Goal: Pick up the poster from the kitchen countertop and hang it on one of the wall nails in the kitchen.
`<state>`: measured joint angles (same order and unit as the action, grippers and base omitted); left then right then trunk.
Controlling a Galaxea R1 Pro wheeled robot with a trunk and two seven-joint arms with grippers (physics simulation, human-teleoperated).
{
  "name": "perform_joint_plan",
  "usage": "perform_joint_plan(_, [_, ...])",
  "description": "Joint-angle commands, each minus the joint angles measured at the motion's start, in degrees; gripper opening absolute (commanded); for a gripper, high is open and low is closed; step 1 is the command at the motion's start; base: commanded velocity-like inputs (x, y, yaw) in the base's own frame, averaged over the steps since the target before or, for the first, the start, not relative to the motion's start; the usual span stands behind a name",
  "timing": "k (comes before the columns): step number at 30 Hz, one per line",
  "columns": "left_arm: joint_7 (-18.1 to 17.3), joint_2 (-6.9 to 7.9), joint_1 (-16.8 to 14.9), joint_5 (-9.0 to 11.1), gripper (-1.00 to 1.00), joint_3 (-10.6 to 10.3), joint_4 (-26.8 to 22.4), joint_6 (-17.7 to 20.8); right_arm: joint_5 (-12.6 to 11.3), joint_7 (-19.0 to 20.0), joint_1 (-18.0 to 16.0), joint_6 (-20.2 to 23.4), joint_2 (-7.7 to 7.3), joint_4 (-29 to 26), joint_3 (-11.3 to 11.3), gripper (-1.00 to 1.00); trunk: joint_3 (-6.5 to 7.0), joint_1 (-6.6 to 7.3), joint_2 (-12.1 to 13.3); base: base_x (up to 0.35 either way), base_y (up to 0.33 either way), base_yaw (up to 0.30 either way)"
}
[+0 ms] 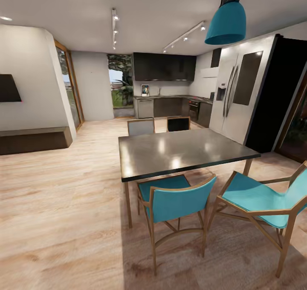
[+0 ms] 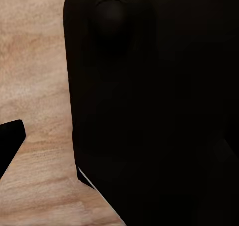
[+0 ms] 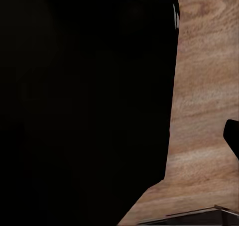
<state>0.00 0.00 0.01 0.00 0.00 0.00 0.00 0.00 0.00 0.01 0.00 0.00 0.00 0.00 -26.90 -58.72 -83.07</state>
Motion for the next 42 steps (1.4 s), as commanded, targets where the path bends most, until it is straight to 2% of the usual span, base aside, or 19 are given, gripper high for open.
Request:
perform_joint_plan(1, [-0.2, -0.33, 0.3, -0.2, 1.00, 0.3, -0.3, -0.1, -0.1, -0.3, -0.3, -0.3, -0.33, -0.3, 0.2, 1.00, -0.03, 0.00, 0.0, 0.000, 0.000, 0.000])
perform_joint_plan(3, [-0.2, -0.98, 1.0, -0.1, 1.00, 0.3, -1.0, -0.1, 0.1, -0.1, -1.0, -1.0, -0.86, -1.0, 0.3, 1.00, -0.03, 0.00, 0.0, 0.000, 0.000, 0.000])
perform_joint_plan(8, [-0.2, -2.47, 1.0, -0.1, 1.00, 0.3, -2.6, -0.1, 0.1, -0.1, -2.6, -1.8, -0.86, -2.1, 0.3, 1.00, -0.03, 0.00, 0.0, 0.000, 0.000, 0.000])
perform_joint_plan(22, [-0.2, -2.47, 1.0, -0.1, 1.00, 0.3, -3.9, -0.1, 0.1, -0.1, -3.4, -1.8, -0.86, -2.1, 0.3, 1.00, -0.03, 0.00, 0.0, 0.000, 0.000, 0.000])
perform_joint_plan(26, [0.0, -3.18, 1.0, -0.2, 1.00, 0.3, -5.2, -0.5, 0.2, -0.1, -4.7, -3.1, -1.84, -3.4, 0.1, 1.00, -0.03, 0.00, 0.0, 0.000, 0.000, 0.000])
perform_joint_plan(31, [0.0, -3.43, 1.0, -0.4, 1.00, 0.3, -6.8, -0.5, 0.3, -0.2, -6.4, -4.7, -2.06, -5.0, 0.1, 1.00, -0.03, 0.00, 0.0, 0.000, 0.000, 0.000])
perform_joint_plan(32, [0.0, -3.45, 1.0, -0.4, 1.00, 0.3, -32.0, -0.5, 0.3, -0.2, -7.8, -13.2, -2.09, -17.2, 0.1, 1.00, -0.03, 0.00, 0.0, 0.000, 0.000, 0.000])
perform_joint_plan(34, [0.0, -3.47, 1.0, -0.4, 1.00, 0.5, -35.4, -0.5, 0.3, -0.2, -8.0, -13.8, -2.15, -18.6, 0.1, 1.00, -0.03, 0.00, 0.0, 0.000, 0.000, 0.000])
perform_joint_plan(42, [0.0, -2.82, 1.0, -0.4, 1.00, 0.9, -37.1, -0.6, 0.2, -0.2, -8.1, -14.1, -2.12, -18.8, 0.3, 1.00, -0.03, 0.00, 0.0, 0.000, 0.000, 0.074])
